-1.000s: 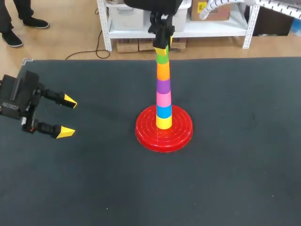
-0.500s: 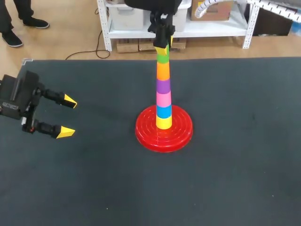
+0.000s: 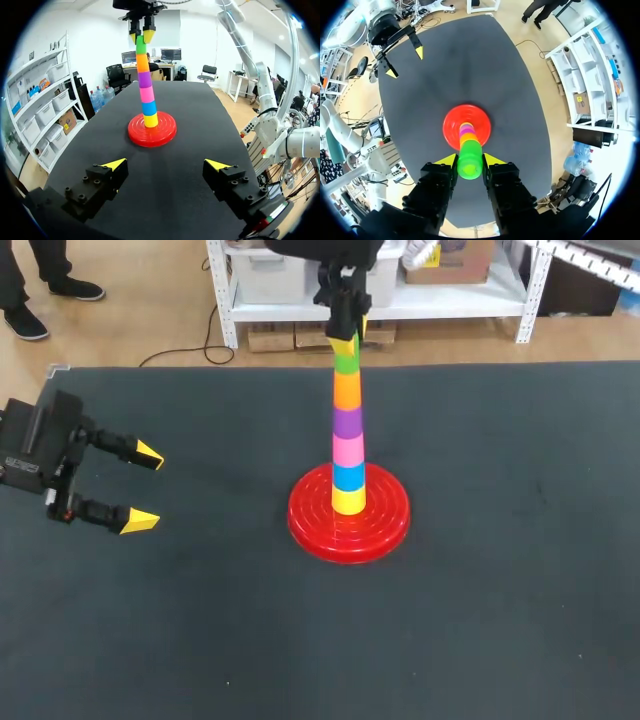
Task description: Pick up and stack the cylinders on the red base in this order: pink,purple,orange,green
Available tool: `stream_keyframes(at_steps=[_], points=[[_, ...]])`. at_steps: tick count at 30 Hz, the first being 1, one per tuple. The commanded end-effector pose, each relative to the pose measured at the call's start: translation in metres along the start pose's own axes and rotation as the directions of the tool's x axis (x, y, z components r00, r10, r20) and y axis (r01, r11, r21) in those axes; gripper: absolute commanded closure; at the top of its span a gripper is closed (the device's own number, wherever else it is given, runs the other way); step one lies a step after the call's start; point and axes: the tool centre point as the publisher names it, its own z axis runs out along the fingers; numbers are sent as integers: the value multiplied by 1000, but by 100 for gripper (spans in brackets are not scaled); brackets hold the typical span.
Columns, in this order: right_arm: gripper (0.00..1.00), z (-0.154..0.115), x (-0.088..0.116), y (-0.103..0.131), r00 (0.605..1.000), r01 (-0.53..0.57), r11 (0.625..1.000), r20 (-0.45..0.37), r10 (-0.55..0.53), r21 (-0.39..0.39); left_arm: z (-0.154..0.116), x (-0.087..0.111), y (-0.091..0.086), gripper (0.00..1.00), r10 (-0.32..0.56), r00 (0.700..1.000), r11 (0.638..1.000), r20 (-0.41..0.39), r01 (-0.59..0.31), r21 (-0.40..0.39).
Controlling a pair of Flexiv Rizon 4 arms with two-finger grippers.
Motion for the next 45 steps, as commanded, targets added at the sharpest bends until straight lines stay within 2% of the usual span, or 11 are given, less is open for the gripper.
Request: stream_keyframes(at_steps=[1,21,45], points=[[100,3,1,-2,1000,-5,1000,-1,5,-7,0,2,-1,0,3,1000,1000,4,-3,-3],[100,14,2,-3,1000,-6,999,-16,5,-33,0,2,-1,0,3,1000,1000,4,-3,-3],[100,13,1,-3,999,-23,999,27,23,-29,0,2,-1,0,3,1000,1000,4,-3,-3]])
